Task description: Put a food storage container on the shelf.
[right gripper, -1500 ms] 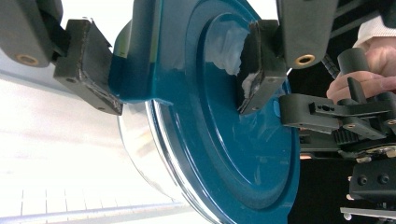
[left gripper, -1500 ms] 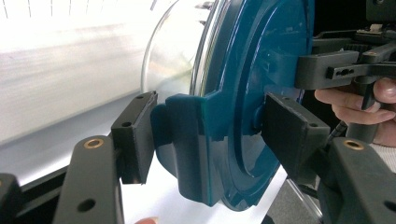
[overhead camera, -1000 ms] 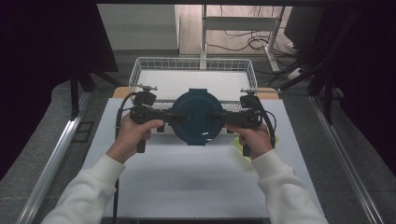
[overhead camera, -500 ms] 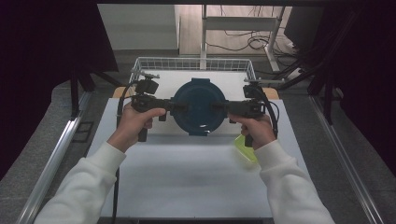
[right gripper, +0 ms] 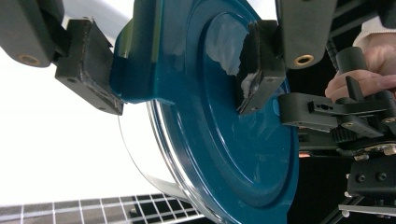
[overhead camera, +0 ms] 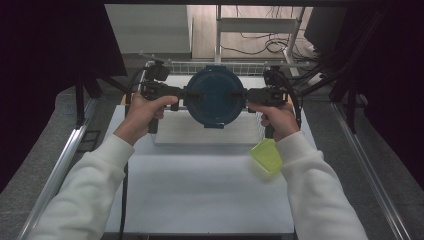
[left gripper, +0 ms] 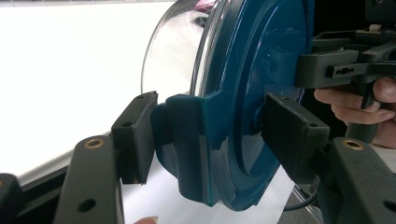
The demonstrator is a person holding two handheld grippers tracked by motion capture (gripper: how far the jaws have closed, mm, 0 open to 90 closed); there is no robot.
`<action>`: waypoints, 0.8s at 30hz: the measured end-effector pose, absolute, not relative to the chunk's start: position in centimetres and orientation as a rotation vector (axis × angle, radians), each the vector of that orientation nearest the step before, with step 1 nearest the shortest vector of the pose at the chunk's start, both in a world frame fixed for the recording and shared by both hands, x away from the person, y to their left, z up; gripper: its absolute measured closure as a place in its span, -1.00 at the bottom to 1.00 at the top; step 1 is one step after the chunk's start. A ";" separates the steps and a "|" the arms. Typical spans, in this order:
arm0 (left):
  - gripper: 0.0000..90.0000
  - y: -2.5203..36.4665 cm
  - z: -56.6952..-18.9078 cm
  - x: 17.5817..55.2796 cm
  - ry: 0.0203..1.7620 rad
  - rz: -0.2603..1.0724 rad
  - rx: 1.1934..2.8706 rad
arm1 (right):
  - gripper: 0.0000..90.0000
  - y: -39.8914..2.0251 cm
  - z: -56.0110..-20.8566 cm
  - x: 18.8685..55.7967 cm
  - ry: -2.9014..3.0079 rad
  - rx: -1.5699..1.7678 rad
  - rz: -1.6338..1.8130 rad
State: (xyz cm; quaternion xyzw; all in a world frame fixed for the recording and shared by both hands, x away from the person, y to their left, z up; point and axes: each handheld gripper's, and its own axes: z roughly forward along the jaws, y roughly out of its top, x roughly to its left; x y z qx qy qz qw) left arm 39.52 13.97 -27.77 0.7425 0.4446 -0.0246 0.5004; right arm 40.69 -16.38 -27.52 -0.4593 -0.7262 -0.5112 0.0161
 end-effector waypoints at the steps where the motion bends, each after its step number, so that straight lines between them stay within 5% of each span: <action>1: -0.16 14.0 -27.8 39.5 1.075 -0.060 1.795 | -0.26 -16.4 -27.5 40.7 -2.258 -1.428 -1.590; 24: -0.16 14.7 -28.0 45.8 1.135 -0.132 1.769 | -0.25 -15.8 -26.7 47.4 -2.214 -1.473 -1.512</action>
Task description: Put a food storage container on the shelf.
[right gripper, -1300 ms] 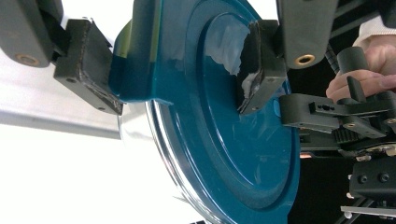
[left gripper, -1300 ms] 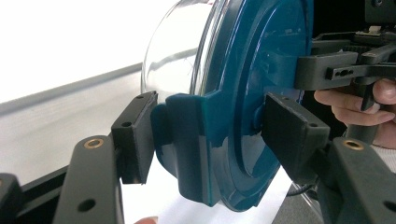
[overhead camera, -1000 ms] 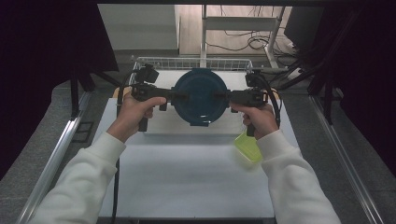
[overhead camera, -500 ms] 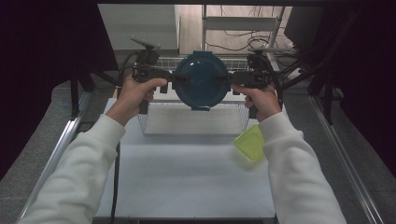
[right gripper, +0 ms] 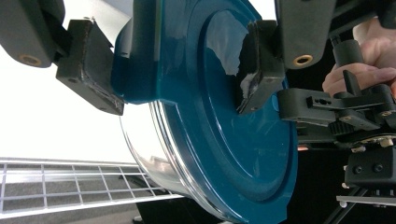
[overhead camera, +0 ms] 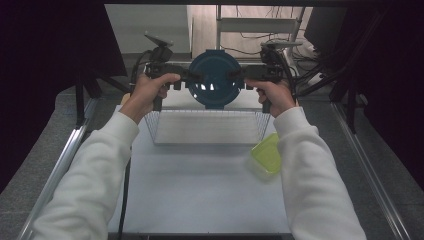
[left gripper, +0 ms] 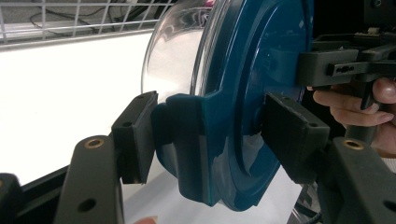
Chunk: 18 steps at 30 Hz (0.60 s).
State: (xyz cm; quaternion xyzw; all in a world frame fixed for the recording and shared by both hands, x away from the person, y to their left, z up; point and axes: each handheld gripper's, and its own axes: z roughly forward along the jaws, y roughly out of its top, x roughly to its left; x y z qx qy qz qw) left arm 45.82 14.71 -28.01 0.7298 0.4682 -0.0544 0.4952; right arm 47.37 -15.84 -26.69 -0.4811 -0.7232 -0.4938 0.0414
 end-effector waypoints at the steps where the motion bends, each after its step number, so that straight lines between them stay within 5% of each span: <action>1: -0.16 14.7 -28.2 46.0 1.146 -0.143 1.768 | -0.25 -15.8 -26.9 47.6 -2.207 -1.479 -1.502; 18: -0.17 14.8 -30.6 49.0 1.223 -0.256 1.694 | -0.28 -15.9 -28.9 50.9 -2.100 -1.572 -1.410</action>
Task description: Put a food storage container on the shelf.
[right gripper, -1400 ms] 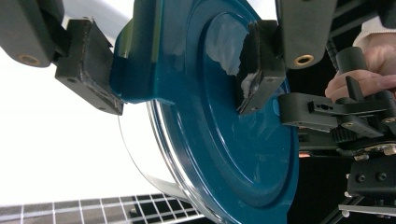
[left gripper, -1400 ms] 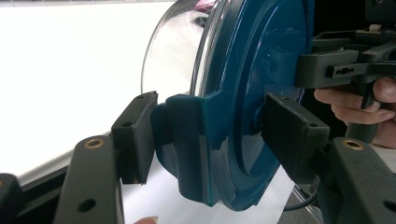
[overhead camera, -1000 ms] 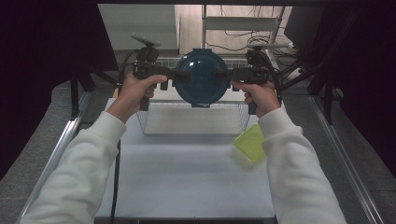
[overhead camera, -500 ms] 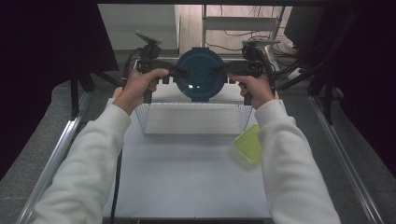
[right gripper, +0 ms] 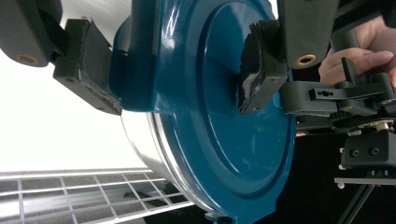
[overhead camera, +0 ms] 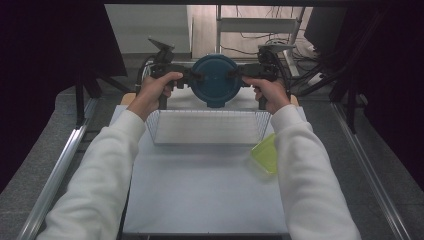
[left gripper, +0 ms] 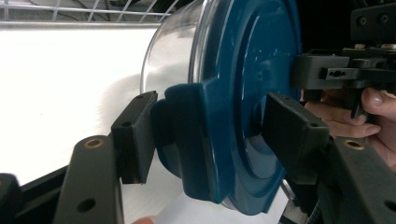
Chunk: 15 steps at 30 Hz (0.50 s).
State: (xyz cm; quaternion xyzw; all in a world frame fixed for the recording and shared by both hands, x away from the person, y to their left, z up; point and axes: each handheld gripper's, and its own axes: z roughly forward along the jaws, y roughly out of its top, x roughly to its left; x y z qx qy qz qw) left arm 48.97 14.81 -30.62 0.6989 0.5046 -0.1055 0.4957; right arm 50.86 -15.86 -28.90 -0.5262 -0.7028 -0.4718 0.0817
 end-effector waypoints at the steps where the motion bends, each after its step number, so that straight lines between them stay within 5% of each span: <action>1: -0.19 14.8 -30.7 49.1 1.226 -0.260 1.692 | -0.28 -15.9 -28.9 51.1 -2.081 -1.585 -1.393; 15: -0.32 14.9 -32.3 51.0 1.319 -0.375 1.610 | -0.33 -15.8 -30.6 52.6 -1.941 -1.682 -1.340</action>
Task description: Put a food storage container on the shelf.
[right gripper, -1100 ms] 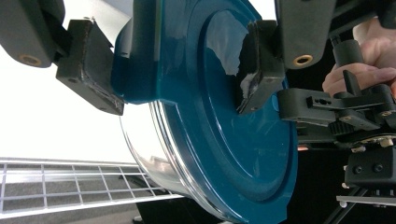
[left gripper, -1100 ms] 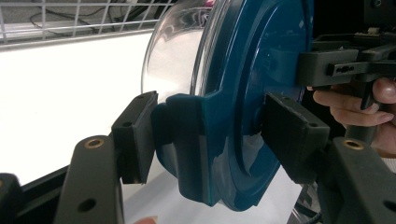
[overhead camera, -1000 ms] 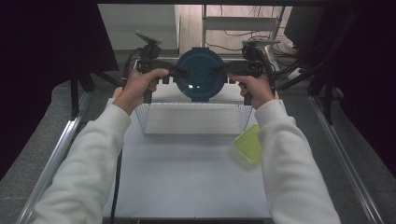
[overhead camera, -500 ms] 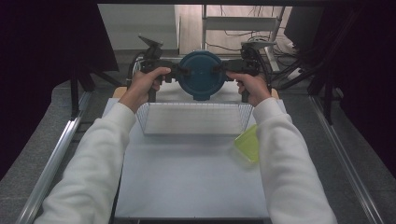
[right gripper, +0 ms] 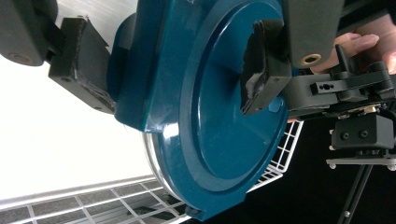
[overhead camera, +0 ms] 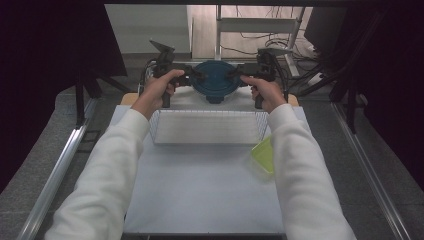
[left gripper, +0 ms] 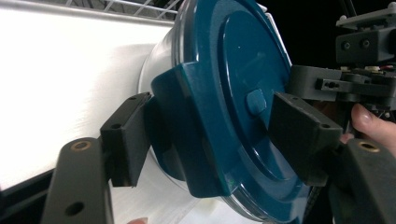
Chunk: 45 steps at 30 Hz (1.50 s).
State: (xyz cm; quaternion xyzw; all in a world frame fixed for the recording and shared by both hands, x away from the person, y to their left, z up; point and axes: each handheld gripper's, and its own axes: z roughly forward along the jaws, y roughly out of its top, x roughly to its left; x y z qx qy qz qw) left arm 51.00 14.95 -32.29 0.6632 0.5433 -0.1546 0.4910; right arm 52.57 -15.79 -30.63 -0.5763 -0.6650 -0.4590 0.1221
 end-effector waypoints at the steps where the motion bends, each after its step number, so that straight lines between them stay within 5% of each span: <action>1: -0.32 14.9 -32.5 51.1 1.318 -0.378 1.594 | -0.34 -15.8 -30.8 52.7 -1.930 -1.695 -1.341; 13: -0.38 14.5 -32.6 50.7 1.309 -0.318 1.593 | -0.38 -15.6 -31.0 52.4 -1.935 -1.713 -1.382; 19: -0.74 14.1 -32.1 50.0 1.296 -0.195 1.597 | -0.74 -15.5 -29.6 51.1 -2.058 -1.746 -1.484; 23: -0.76 14.5 -31.1 48.9 1.263 -0.132 1.591 | -0.82 -15.2 -28.5 49.7 -2.138 -1.760 -1.517; 35: -0.71 14.9 -30.1 42.8 1.133 0.031 1.656 | -0.69 -18.0 -27.5 45.0 -2.316 -1.592 -1.640; 45: -0.64 15.5 -33.3 36.0 1.045 0.106 1.769 | -0.62 -21.7 -30.4 38.3 -2.486 -1.441 -1.666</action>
